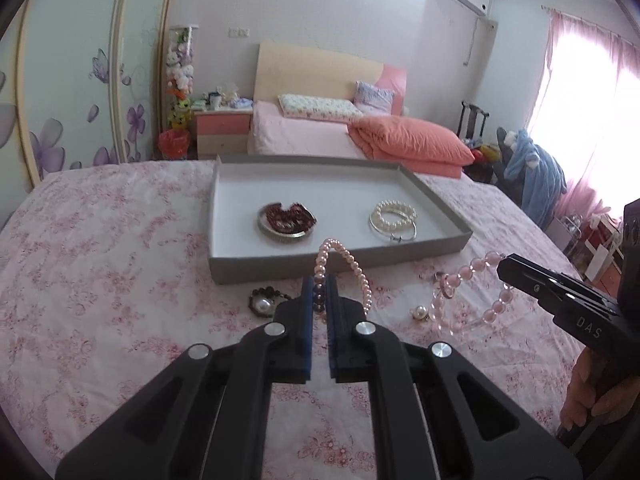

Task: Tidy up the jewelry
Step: 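Carry pearl bracelet into the tray with left tool while right tool carries pink beads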

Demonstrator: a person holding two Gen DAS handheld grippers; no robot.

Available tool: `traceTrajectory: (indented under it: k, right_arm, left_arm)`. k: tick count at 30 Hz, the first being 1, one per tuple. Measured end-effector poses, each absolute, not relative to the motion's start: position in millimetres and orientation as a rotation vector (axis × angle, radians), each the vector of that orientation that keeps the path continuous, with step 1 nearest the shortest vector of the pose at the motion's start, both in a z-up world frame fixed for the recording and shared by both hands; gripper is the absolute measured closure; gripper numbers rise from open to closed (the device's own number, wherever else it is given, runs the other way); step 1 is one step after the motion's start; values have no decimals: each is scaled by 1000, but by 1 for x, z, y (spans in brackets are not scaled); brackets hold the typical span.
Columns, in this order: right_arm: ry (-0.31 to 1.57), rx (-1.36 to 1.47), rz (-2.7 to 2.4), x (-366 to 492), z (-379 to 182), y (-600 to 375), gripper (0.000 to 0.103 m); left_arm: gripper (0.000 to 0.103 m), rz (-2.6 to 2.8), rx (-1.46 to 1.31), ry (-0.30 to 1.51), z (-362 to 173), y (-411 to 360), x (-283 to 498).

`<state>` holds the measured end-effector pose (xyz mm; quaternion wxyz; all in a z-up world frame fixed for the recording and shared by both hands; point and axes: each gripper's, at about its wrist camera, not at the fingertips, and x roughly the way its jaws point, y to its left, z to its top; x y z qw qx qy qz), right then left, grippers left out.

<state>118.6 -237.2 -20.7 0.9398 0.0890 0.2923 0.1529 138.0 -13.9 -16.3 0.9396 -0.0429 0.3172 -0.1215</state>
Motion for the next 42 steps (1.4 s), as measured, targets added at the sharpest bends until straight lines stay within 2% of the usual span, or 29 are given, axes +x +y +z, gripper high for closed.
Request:
traceTrajectory:
  k: [10,21,34,42]
  right_arm:
    - [517,204,290,107,-11,-230,84]
    - [345,156,214,89,22,-219,84]
    - [294,139,205,103,35,-214,84]
    - [288,144,188,143,41,-212,84]
  left_arm:
    - [96,-105,-55,523,2,-5,108]
    - [96,-4,5,429,21,-14,93]
    - [96,-4,24,411,29,-21,111]
    - [96,-29,37,378,37,-29,142]
